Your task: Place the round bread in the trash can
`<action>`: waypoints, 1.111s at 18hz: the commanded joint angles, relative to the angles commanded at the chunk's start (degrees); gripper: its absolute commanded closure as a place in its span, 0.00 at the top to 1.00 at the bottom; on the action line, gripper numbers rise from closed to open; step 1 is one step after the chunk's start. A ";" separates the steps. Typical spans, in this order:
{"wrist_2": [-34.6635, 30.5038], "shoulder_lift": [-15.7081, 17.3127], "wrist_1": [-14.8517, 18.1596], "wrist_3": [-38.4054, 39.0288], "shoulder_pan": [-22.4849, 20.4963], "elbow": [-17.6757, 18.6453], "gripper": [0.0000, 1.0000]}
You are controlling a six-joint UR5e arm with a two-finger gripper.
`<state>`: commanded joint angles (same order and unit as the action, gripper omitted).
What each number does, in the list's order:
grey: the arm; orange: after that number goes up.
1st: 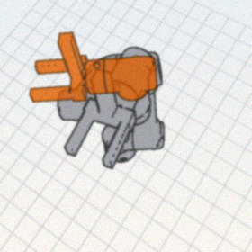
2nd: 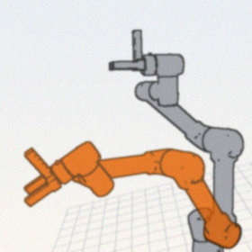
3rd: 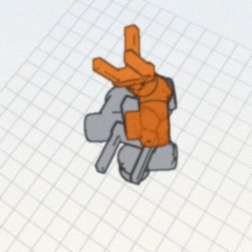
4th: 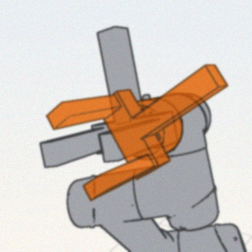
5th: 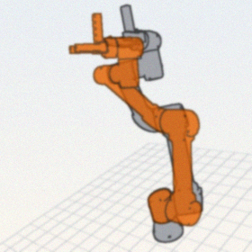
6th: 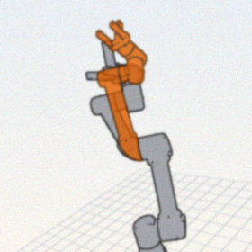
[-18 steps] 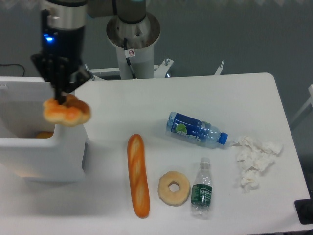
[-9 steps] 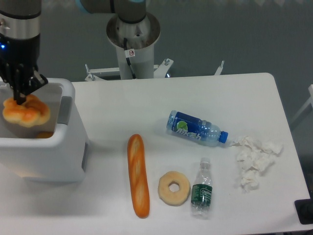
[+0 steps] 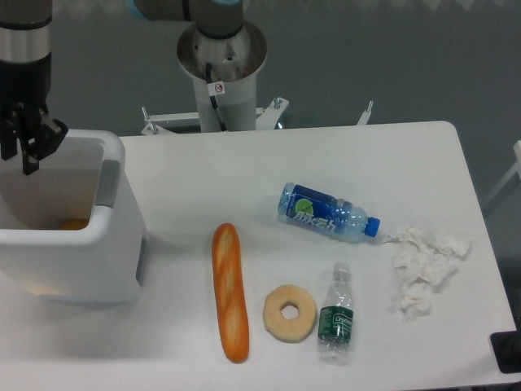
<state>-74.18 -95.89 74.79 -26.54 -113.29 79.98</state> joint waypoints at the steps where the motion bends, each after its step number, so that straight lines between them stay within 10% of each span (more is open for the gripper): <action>1: -0.26 -0.26 0.00 0.00 -0.88 0.00 1.00; 12: -1.32 -0.61 -0.09 -12.55 -26.88 1.05 1.00; 20: -12.65 -7.89 -0.52 -34.43 -35.51 4.04 1.00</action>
<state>-86.83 -103.78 74.27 -60.97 -148.80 84.02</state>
